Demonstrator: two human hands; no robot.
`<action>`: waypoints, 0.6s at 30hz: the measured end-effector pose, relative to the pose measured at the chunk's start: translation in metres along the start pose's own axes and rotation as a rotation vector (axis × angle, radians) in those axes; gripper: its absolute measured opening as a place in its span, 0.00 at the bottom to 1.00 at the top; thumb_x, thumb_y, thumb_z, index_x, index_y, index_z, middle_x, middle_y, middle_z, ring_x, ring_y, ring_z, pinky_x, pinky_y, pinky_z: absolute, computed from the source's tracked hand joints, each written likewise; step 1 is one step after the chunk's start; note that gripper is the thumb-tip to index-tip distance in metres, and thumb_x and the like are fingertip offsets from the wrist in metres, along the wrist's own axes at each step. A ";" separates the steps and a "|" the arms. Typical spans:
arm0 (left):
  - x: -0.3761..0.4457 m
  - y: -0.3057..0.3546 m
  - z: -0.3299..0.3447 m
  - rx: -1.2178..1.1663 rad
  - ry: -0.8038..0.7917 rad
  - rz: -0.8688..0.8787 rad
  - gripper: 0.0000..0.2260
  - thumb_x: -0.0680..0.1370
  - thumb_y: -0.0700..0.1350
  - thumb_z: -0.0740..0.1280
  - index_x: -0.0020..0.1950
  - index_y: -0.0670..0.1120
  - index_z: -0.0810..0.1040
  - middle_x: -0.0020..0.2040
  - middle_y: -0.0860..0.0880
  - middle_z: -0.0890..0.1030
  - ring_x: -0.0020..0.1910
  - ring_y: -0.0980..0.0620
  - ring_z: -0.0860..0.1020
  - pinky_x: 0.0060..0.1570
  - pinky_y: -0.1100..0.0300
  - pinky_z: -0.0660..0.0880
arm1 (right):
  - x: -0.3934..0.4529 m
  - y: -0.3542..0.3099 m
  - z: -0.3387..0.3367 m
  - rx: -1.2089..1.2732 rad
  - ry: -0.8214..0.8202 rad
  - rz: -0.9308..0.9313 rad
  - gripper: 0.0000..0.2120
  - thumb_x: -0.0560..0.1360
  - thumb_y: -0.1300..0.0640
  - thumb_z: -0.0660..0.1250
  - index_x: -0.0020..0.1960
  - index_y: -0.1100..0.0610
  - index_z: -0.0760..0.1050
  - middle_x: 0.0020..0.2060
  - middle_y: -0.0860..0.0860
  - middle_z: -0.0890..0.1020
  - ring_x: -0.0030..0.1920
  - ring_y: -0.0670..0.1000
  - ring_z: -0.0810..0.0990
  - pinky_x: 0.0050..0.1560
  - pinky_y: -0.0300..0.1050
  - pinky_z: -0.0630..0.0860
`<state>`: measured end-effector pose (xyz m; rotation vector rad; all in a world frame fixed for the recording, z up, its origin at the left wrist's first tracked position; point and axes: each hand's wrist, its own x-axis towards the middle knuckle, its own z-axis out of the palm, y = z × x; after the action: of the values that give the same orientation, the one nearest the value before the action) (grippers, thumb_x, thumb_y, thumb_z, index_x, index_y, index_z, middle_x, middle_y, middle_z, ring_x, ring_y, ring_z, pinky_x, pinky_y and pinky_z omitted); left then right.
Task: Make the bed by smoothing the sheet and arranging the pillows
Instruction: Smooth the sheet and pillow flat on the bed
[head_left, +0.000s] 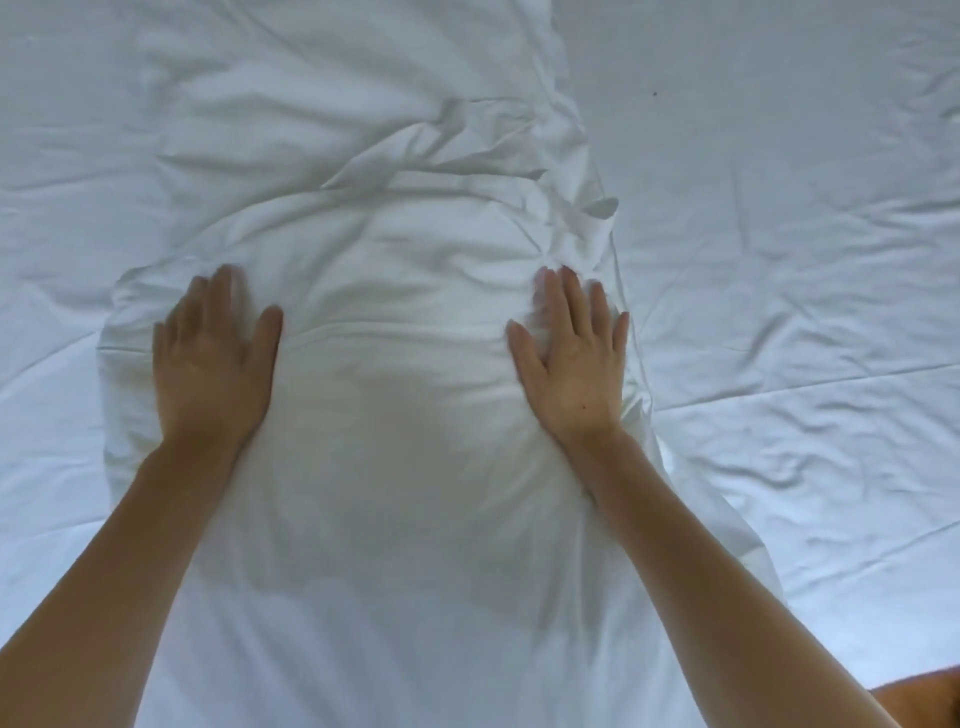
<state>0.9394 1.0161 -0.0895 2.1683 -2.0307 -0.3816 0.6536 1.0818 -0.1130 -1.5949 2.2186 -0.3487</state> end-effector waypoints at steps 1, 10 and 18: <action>-0.008 0.005 -0.003 -0.056 0.030 0.036 0.27 0.81 0.56 0.55 0.74 0.41 0.61 0.71 0.36 0.67 0.70 0.37 0.65 0.70 0.42 0.60 | -0.008 0.002 -0.004 0.011 0.029 0.012 0.33 0.77 0.37 0.49 0.77 0.53 0.58 0.76 0.53 0.62 0.76 0.60 0.56 0.73 0.64 0.51; 0.034 0.115 -0.007 -0.120 -0.237 0.312 0.41 0.72 0.69 0.62 0.76 0.44 0.57 0.72 0.41 0.66 0.70 0.41 0.65 0.70 0.45 0.61 | -0.099 0.058 -0.044 0.226 -0.307 0.527 0.47 0.67 0.27 0.60 0.78 0.47 0.48 0.74 0.49 0.64 0.74 0.52 0.61 0.75 0.55 0.54; 0.025 0.174 0.003 0.155 -0.461 0.258 0.44 0.64 0.72 0.68 0.70 0.45 0.66 0.61 0.42 0.77 0.57 0.40 0.76 0.51 0.51 0.70 | -0.189 0.098 -0.073 0.148 -0.140 0.429 0.43 0.66 0.24 0.54 0.74 0.48 0.63 0.70 0.47 0.69 0.71 0.49 0.63 0.71 0.47 0.63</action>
<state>0.7736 0.9785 -0.0458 1.9978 -2.6248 -0.7700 0.5907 1.2907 -0.0580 -1.0003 2.2898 -0.2598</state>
